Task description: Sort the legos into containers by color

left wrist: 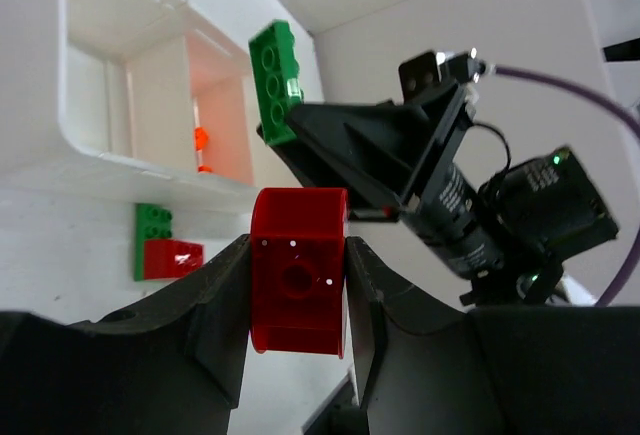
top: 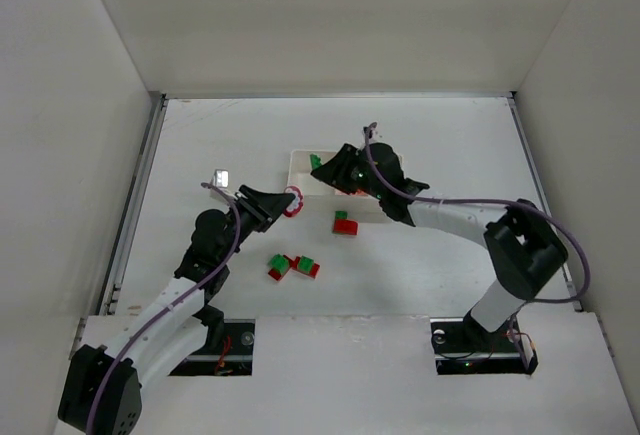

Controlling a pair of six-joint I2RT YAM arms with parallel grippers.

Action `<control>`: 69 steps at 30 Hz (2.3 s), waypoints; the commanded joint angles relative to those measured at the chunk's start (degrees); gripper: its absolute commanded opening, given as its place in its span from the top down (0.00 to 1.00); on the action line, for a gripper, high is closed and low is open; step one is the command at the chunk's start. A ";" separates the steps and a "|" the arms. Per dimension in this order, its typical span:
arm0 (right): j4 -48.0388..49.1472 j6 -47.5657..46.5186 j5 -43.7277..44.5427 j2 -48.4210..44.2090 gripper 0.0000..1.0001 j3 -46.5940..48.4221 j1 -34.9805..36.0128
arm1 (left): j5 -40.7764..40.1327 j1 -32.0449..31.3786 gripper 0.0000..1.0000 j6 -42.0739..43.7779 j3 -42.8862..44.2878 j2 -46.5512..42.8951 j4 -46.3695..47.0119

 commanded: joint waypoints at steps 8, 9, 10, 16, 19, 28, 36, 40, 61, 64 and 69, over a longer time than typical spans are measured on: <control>-7.62 -5.86 3.81 10.29 0.58 11.59 -0.24 | -1.09 -1.10 0.81 8.14 2.68 -0.57 -4.82; -7.62 -5.95 4.16 10.29 0.53 11.77 -0.33 | -1.26 -1.27 0.81 8.14 2.86 -0.40 -4.82; -7.53 -6.13 4.43 9.95 0.48 11.77 -0.59 | -1.53 -1.45 0.81 8.23 2.95 -0.13 -4.82; -6.83 -7.62 5.65 4.51 0.39 9.05 -1.38 | -4.51 -4.43 0.81 9.20 5.23 1.80 -4.90; -6.48 -8.85 7.06 -0.85 0.46 4.85 -2.26 | -7.49 -7.85 0.81 10.77 7.86 4.08 -5.26; -7.69 -12.98 22.17 -33.53 0.75 -22.22 -8.49 | -20.24 -22.97 0.81 20.97 21.47 23.22 -3.68; -10.88 -13.78 28.33 -46.12 0.61 -32.95 -12.28 | -23.15 -27.12 0.81 26.24 40.10 44.76 -1.65; -9.73 -13.95 27.55 -47.53 0.55 -34.98 -12.98 | -23.50 -26.76 0.80 27.83 48.45 53.99 -3.05; -5.52 -20.01 18.86 -44.65 0.62 -33.15 -5.88 | -23.85 -25.98 0.44 29.59 50.25 52.89 -7.54; -3.41 -22.64 13.76 -38.33 0.64 -30.86 -1.57 | -24.11 -25.53 0.49 28.89 43.92 46.21 -7.19; -4.36 -29.67 12.33 -24.09 0.39 -24.63 6.95 | -24.99 -24.83 0.52 27.13 32.94 35.22 -7.72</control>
